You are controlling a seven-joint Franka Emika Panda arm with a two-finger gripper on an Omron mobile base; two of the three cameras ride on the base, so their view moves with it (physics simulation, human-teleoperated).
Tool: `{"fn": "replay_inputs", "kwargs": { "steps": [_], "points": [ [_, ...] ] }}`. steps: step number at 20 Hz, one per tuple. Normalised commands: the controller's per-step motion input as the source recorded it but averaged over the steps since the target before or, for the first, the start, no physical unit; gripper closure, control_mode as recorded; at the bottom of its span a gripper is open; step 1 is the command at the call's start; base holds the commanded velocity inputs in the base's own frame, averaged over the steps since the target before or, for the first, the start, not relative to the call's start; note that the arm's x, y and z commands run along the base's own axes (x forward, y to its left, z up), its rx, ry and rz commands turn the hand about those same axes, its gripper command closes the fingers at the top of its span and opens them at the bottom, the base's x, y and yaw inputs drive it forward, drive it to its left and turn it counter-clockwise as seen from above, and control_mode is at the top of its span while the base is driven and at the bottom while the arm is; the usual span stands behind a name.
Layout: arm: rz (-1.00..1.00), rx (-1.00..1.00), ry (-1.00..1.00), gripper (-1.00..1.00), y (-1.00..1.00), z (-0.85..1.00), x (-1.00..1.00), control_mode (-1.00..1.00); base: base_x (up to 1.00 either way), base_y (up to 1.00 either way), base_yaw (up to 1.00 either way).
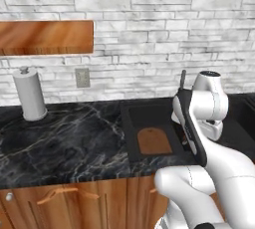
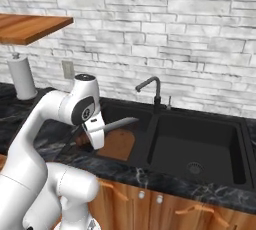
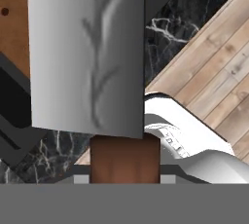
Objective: Move the cutting board and knife to the sink. Then move spray from the cabinet to the counter.
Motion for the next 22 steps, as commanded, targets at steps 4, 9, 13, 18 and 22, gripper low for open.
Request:
{"fn": "replay_inputs", "kwargs": {
  "steps": [4,9,13,18,22],
  "points": [
    [0.00,0.00,0.00,1.00,0.00,0.00,0.00,1.00,0.44,-0.09,0.00],
    [0.00,0.00,0.00,1.00,0.00,0.00,0.00,1.00,0.15,-0.01,0.00],
    [0.00,0.00,0.00,1.00,0.00,0.00,0.00,1.00,0.00,0.00,0.00],
    [0.00,0.00,0.00,1.00,0.00,0.00,0.00,1.00,0.00,0.00,0.00],
    [0.00,0.00,0.00,1.00,0.00,0.00,0.00,1.00,0.03,0.00,0.00]
  ]
}}
